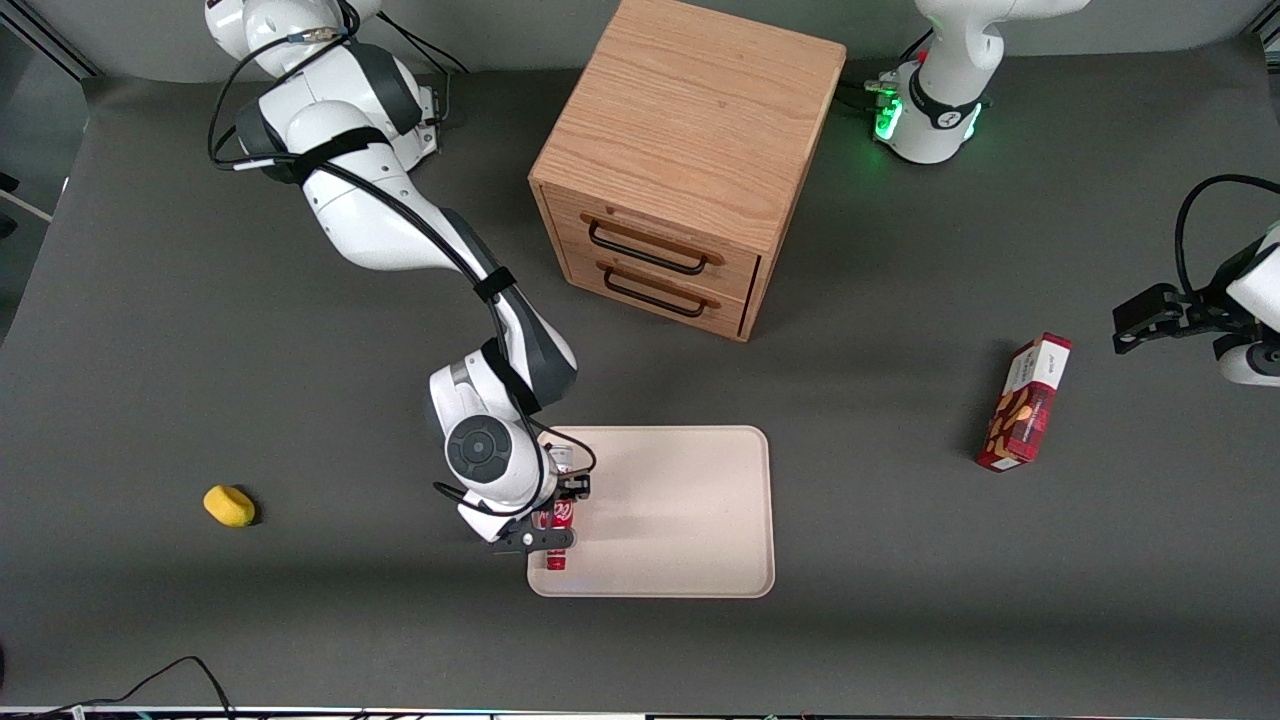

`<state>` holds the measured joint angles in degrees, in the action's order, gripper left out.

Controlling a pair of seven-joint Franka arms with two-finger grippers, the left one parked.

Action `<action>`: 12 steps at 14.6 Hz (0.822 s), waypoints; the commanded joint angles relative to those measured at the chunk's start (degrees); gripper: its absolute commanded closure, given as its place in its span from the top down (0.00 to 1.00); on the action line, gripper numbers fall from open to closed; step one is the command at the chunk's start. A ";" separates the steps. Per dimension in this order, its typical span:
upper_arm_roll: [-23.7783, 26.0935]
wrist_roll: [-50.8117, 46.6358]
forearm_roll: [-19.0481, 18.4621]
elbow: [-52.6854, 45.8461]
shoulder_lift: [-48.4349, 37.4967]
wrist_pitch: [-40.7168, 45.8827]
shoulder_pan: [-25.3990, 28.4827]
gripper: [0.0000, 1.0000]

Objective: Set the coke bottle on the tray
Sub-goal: 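Lower the bottle onto the tray and open the right gripper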

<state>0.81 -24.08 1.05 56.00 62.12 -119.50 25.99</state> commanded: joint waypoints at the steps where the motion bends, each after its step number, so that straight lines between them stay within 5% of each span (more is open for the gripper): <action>1: -0.90 0.43 -0.26 -2.47 1.25 -0.56 0.64 0.84; 2: -0.98 0.35 -0.61 -2.38 1.25 -0.64 0.64 1.00; 12: -0.99 0.70 -1.58 -2.30 0.98 -0.56 0.64 1.00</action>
<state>0.46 -24.07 0.02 55.47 62.32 -120.30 25.99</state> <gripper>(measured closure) 0.000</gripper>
